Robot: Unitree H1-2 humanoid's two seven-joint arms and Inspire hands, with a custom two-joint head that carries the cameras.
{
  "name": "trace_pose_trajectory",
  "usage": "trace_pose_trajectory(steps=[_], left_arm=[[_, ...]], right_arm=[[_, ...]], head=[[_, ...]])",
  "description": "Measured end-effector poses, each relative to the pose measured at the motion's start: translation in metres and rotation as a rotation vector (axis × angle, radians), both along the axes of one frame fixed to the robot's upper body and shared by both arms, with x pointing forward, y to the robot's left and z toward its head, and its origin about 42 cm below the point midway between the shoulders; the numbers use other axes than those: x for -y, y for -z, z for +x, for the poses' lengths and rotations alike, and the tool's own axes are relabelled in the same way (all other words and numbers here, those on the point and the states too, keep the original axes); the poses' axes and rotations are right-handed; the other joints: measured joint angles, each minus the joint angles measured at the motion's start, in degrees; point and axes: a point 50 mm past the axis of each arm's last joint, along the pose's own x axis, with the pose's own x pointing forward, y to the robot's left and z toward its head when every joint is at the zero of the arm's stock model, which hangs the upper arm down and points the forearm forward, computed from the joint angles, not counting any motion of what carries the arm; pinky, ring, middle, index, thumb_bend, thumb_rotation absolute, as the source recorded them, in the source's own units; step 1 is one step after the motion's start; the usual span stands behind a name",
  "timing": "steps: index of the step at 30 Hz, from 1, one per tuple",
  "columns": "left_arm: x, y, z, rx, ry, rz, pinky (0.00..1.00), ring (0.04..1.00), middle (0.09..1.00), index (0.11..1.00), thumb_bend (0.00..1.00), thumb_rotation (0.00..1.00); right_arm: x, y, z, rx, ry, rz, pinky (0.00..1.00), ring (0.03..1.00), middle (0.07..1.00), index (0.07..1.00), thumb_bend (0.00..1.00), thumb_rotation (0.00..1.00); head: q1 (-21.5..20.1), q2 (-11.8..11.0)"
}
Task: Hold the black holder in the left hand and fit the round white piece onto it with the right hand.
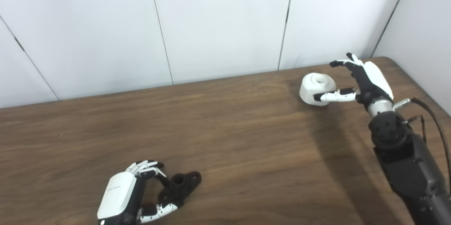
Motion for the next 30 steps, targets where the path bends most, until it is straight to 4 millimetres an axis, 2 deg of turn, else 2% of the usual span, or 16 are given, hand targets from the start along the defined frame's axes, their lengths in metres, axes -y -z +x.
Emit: trace_pose_trajectory(steps=[9,19,30], left_arm=[[0.000,0.000,0.000,-0.002,0.002,-0.007,0.89,0.833,0.770,0.486,0.52,0.04],[-0.001,-0.001,0.000,-0.001,0.005,-0.003,0.89,0.832,0.770,0.486,0.52,0.04],[-0.002,-0.001,0.000,0.000,0.006,-0.003,0.89,0.832,0.769,0.486,0.52,0.04]], right_arm=[[0.000,0.014,0.017,-0.105,-0.018,-0.052,0.95,1.000,0.995,0.820,0.95,0.29],[0.004,0.008,0.028,-0.124,-0.014,-0.082,0.98,1.000,0.996,0.826,0.91,0.28],[0.006,0.007,0.036,-0.131,0.005,-0.104,0.95,1.000,0.980,0.810,0.88,0.28]], head=[[-0.18,0.00],[-0.18,0.00],[0.00,-0.35]])
